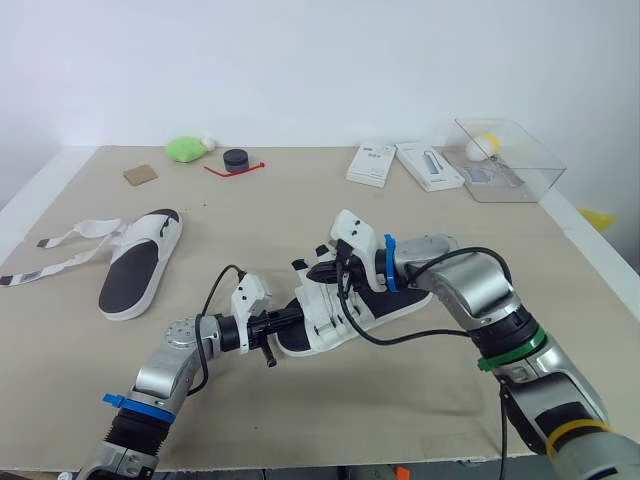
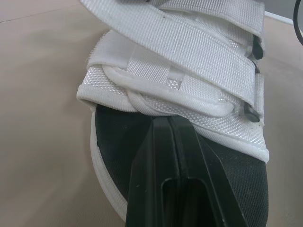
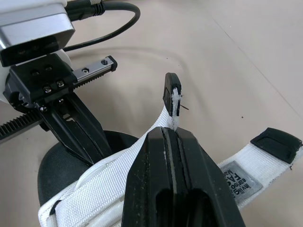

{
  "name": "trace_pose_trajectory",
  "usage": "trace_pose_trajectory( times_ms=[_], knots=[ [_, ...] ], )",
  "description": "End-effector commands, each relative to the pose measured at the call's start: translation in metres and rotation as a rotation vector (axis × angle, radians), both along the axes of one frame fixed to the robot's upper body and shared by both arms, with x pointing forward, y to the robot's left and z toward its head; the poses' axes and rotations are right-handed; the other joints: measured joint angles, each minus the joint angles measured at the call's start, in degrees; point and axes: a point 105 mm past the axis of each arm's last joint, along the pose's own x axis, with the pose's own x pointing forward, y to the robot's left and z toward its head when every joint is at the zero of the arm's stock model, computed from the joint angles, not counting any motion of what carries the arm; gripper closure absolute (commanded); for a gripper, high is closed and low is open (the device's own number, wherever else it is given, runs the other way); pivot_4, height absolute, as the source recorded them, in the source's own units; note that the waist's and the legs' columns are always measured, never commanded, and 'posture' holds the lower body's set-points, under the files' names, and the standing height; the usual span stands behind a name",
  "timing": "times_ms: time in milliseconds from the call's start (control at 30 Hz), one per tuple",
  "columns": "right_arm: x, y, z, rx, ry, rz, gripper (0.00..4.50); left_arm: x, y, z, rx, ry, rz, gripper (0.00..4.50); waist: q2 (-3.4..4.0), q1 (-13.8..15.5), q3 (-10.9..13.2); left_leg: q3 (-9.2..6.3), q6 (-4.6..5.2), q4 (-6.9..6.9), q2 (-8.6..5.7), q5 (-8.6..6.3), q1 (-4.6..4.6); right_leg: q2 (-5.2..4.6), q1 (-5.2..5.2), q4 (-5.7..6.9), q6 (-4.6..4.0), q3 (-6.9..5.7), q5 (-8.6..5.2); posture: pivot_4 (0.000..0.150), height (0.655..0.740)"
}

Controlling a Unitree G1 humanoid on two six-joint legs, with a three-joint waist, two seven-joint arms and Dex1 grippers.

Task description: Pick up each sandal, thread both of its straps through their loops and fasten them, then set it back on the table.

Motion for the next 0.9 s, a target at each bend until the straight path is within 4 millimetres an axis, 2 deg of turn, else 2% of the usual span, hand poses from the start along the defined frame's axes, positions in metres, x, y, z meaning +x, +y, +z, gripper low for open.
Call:
trace_pose_trajectory(
  times_ms=[33, 467, 900],
  knots=[
    [0.008, -0.001, 0.019, -0.006, -0.134, -0.011, 4.47, -0.012, 0.006, -0.039, 0.086, 0.144, 0.013, 4.5, 0.01, 0.0, 0.0, 0.0, 0.0, 0.0, 0.0, 0.0, 0.0, 0.0, 0.0, 0.0, 0.0, 0.0, 0.0, 0.15, 0.74],
    [0.006, 0.004, 0.01, -0.094, -0.226, 0.058, 4.47, -0.011, 0.006, -0.038, 0.086, 0.141, 0.014, 4.5, 0.04, 0.0, 0.0, 0.0, 0.01, 0.0, 0.0, 0.01, 0.0, 0.0, -0.03, 0.0, 0.0, 0.0, 0.0, 0.15, 0.74],
    [0.008, 0.006, -0.002, -0.155, -0.216, 0.061, 4.47, -0.01, 0.005, -0.039, 0.082, 0.14, 0.016, 4.5, 0.03, 0.0, 0.0, 0.0, 0.01, 0.0, 0.0, 0.02, 0.0, 0.0, -0.03, 0.01, 0.0, 0.0, 0.0, 0.15, 0.74]
  ],
)
